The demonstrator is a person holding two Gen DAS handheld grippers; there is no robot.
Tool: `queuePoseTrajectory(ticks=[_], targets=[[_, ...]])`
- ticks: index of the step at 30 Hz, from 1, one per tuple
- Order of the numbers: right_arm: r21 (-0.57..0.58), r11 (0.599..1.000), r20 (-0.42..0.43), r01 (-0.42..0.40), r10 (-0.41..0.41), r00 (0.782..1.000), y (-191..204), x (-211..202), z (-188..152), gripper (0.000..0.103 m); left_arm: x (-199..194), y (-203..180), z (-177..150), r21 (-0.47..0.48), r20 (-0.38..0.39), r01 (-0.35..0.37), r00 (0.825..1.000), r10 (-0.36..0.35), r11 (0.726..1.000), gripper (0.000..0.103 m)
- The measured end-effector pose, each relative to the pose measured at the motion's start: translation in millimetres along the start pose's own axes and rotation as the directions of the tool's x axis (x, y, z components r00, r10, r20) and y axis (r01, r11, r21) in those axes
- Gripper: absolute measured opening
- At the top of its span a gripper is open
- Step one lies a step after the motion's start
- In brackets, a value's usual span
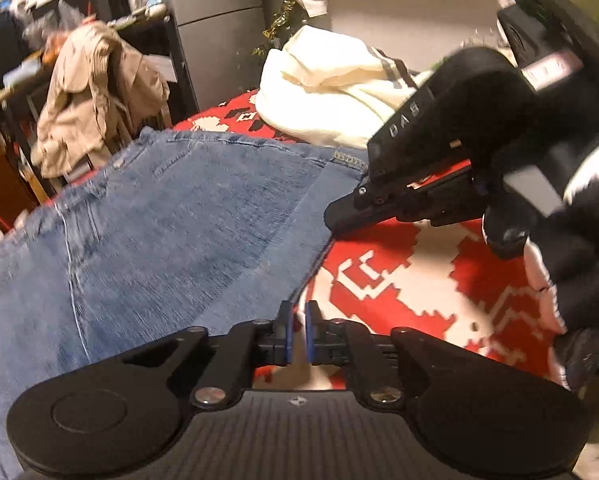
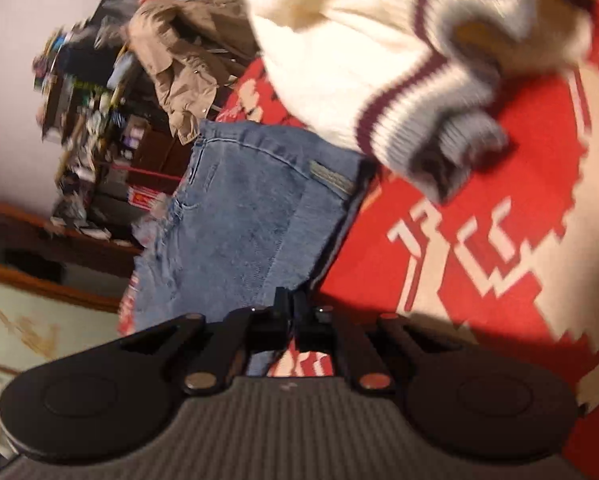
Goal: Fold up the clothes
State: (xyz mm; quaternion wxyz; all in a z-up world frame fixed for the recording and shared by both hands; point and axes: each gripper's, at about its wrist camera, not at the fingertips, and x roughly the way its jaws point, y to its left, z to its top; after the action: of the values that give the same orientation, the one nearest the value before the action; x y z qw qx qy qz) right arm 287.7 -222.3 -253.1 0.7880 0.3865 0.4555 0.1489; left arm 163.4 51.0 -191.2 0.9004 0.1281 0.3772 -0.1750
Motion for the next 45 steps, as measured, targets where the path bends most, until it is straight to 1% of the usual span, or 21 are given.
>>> queuePoseTrajectory(ticks=[2, 5, 8, 10, 13, 15, 18, 21, 25, 27, 28, 29, 31, 32, 34, 35, 36, 37, 39, 41, 45], targets=[[-0.057, 0.998, 0.011, 0.032, -0.032, 0.999, 5.3, -8.1, -2.7, 0.009, -6.7, 6.9, -2.9, -0.051, 0.002, 0.027, 1.0, -0.026, 0.998, 0.009], [-0.09, 0.996, 0.025, 0.028, -0.026, 0.999, 4.2, -26.4, -3.2, 0.01, -19.5, 24.3, -4.4, -0.168, 0.024, 0.062, 0.998, -0.059, 0.984, 0.009], [-0.161, 0.987, 0.052, 0.015, -0.007, 0.999, 12.8, -40.1, 0.2, 0.01, -26.1, 50.0, 0.7, -0.319, 0.067, 0.085, 0.996, -0.067, 0.944, 0.009], [-0.232, 0.973, 0.068, 0.02, -0.004, 0.998, 26.4, -42.0, 3.7, 0.01, -21.5, 70.2, 3.8, -0.423, 0.074, 0.08, 0.996, -0.054, 0.902, 0.008], [-0.398, 0.915, 0.07, 0.064, -0.039, 0.997, 53.6, -28.5, 1.4, 0.01, -5.1, 93.4, 2.0, -0.565, 0.051, 0.086, 0.996, -0.069, 0.82, 0.008], [-0.495, 0.862, 0.069, 0.106, -0.083, 0.994, 67.0, -16.9, -6.2, 0.006, 3.0, 98.9, -4.7, -0.613, 0.023, 0.083, 0.996, -0.087, 0.786, 0.008], [-0.608, 0.78, 0.069, 0.151, -0.137, 0.988, 77.0, -8.5, -22.2, 0.004, 1.3, 96.6, -19.0, -0.629, 0.005, 0.065, 0.997, -0.08, 0.775, 0.006], [-0.687, 0.704, 0.092, 0.182, -0.164, 0.982, 77.3, -14.4, -38.9, 0.002, -5.7, 97.1, -28.6, -0.658, 0.013, 0.083, 0.995, -0.099, 0.749, 0.003], [-0.695, 0.698, 0.089, 0.176, -0.159, 0.983, 76.0, -29.5, -49.4, 0.002, -14.5, 97.1, -35.3, -0.671, 0.013, 0.086, 0.994, -0.105, 0.736, 0.003], [-0.699, 0.694, 0.088, 0.173, -0.156, 0.984, 75.4, -37.0, -54.6, 0.011, -25.3, 96.3, -36.9, -0.672, 0.043, 0.105, 0.994, -0.102, 0.733, 0.004], [-0.7, 0.693, 0.087, 0.171, -0.155, 0.984, 75.0, -40.8, -57.2, 0.012, -30.7, 95.8, -37.7, -0.673, 0.059, 0.114, 0.993, -0.101, 0.731, 0.005], [-0.702, 0.691, 0.086, 0.169, -0.154, 0.984, 74.7, -44.6, -59.8, 0.013, -37.5, 92.5, -36.9, -0.657, 0.069, 0.109, 0.994, -0.085, 0.746, 0.005], [-0.708, 0.688, 0.124, 0.161, -0.103, 0.987, 82.0, -63.5, -66.3, 0.028, -55.1, 83.5, -34.8, -0.608, 0.083, 0.086, 0.996, -0.045, 0.789, 0.011], [-0.714, 0.681, 0.134, 0.165, -0.099, 0.986, 86.6, -70.4, -71.6, 0.033, -63.5, 79.0, -33.9, -0.584, 0.089, 0.074, 0.996, -0.028, 0.808, 0.02], [-0.726, 0.666, 0.152, 0.174, -0.091, 0.984, 95.9, -84.0, -82.2, 0.052, -82.7, 71.0, -34.8, -0.536, 0.126, 0.058, 0.992, 0.012, 0.842, 0.031], [-0.731, 0.658, 0.161, 0.178, -0.087, 0.983, 100.5, -90.9, -87.5, 0.059, -93.6, 68.1, -36.3, -0.517, 0.145, 0.04, 0.989, 0.042, 0.855, 0.044], [-0.737, 0.651, 0.171, 0.183, -0.083, 0.982, 105.2, -97.7, -92.8, 0.073, -104.5, 65.1, -37.9, -0.499, 0.164, 0.021, 0.984, 0.071, 0.867, 0.06], [-0.742, 0.644, 0.18, 0.187, -0.078, 0.981, 109.8, -104.5, -98.1, 0.086, -115.7, 63.0, -40.5, -0.494, 0.173, -0.005, 0.98, 0.103, 0.87, 0.067], [-0.753, 0.628, 0.197, 0.197, -0.07, 0.978, 119.1, -118.2, -108.7, 0.1, -136.3, 60.4, -45.0, -0.486, 0.184, -0.051, 0.97, 0.159, 0.872, 0.086], [-0.763, 0.613, 0.215, 0.206, -0.06, 0.975, 128.4, -131.9, -119.3, 0.102, -155.0, 59.1, -48.4, -0.479, 0.19, -0.091, 0.96, 0.204, 0.873, 0.095], [-0.781, 0.582, 0.25, 0.226, -0.041, 0.967, 146.9, -159.2, -140.4, 0.102, -183.8, 61.3, -51.0, -0.453, 0.182, -0.163, 0.946, 0.27, 0.877, 0.101]])
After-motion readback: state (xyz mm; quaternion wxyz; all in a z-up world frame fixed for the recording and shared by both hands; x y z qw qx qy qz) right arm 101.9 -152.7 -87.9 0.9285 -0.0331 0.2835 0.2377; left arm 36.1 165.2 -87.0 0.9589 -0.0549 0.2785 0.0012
